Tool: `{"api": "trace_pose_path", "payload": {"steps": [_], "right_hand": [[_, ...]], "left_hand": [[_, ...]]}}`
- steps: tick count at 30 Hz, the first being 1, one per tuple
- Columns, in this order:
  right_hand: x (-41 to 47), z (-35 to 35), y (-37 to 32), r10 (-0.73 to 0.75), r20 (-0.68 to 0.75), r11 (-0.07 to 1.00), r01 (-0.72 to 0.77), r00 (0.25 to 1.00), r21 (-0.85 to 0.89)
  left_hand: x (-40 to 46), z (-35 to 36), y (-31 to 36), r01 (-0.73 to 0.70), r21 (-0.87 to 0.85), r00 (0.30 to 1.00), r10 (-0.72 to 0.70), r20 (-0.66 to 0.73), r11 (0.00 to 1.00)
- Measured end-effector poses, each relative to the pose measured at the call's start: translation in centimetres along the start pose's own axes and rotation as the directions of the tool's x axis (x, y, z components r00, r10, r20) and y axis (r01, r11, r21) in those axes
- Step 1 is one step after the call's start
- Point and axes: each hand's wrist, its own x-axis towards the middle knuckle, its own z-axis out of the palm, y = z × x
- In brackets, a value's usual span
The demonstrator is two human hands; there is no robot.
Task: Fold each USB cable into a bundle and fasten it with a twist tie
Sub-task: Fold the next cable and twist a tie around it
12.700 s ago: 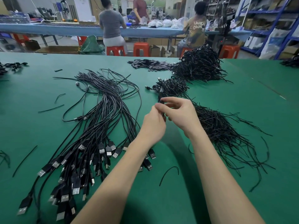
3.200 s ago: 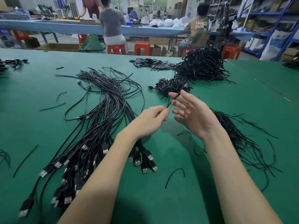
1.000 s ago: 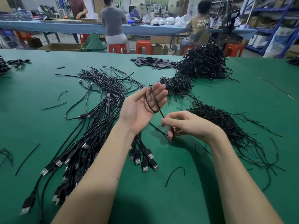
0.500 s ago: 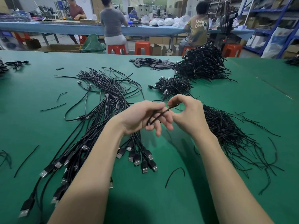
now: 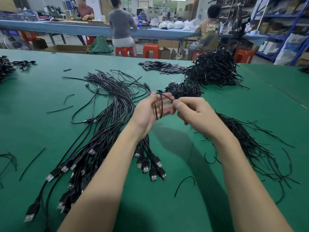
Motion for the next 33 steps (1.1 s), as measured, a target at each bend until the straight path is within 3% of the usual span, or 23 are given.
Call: {"api": "trace_pose_path", "payload": {"steps": [3, 6, 9, 11, 15, 18, 21, 24, 27, 30, 33], "right_hand": [[-0.1, 1.3, 0.3, 0.091, 0.293, 0.987, -0.126, 0.952, 0.103], [0.0, 2.0, 1.5, 0.240, 0.326, 0.969, -0.245, 0.914, -0.026], [-0.3, 1.1, 3.2, 0.376, 0.174, 0.896, -0.310, 0.910, -0.317], [-0.6, 0.2, 4.0, 0.372, 0.057, 0.864, -0.323, 0.927, -0.387], [-0.1, -0.9, 3.7, 0.285, -0.126, 0.956, -0.292, 0.950, -0.042], [0.5, -0.1, 2.5, 0.244, -0.211, 0.969, -0.247, 0.947, 0.011], [0.7, 1.3, 1.5, 0.184, -0.237, 0.980, -0.195, 0.954, -0.025], [0.6, 1.9, 0.8, 0.219, -0.056, 0.958, -0.204, 0.974, 0.203], [0.4, 2.2, 0.2, 0.215, 0.037, 0.917, -0.215, 0.976, 0.335], [0.2, 2.6, 0.2, 0.244, 0.152, 0.921, -0.278, 0.958, 0.275], [0.1, 2.8, 1.1, 0.290, 0.142, 0.908, -0.319, 0.946, 0.272]], "left_hand": [[-0.1, -0.4, 0.7, -0.006, -0.353, 1.000, 0.008, 0.005, 0.936], [-0.4, -0.6, 1.3, 0.027, -0.430, 0.998, 0.002, 0.067, 0.903], [-0.7, -1.4, 1.7, 0.035, -0.307, 0.995, -0.006, 0.095, 0.951], [-1.1, -2.1, 1.9, 0.089, -0.177, 0.979, -0.054, 0.196, 0.980], [-1.1, -1.4, 1.0, 0.207, 0.221, 0.883, -0.279, 0.376, 0.953], [-0.7, -0.1, -0.3, 0.267, 0.348, 0.875, -0.377, 0.304, 0.899], [-0.2, 0.4, -1.2, 0.222, 0.357, 0.951, -0.282, 0.124, 0.907], [0.2, 0.2, -1.3, 0.116, 0.240, 0.993, -0.111, -0.035, 0.964], [0.5, 0.3, -1.0, 0.054, 0.073, 0.994, -0.046, -0.098, 0.996], [0.4, 0.8, -0.9, 0.059, 0.024, 0.995, -0.057, -0.079, 0.998], [0.2, 1.4, -1.0, 0.063, 0.083, 0.995, -0.056, -0.086, 0.995]]}}
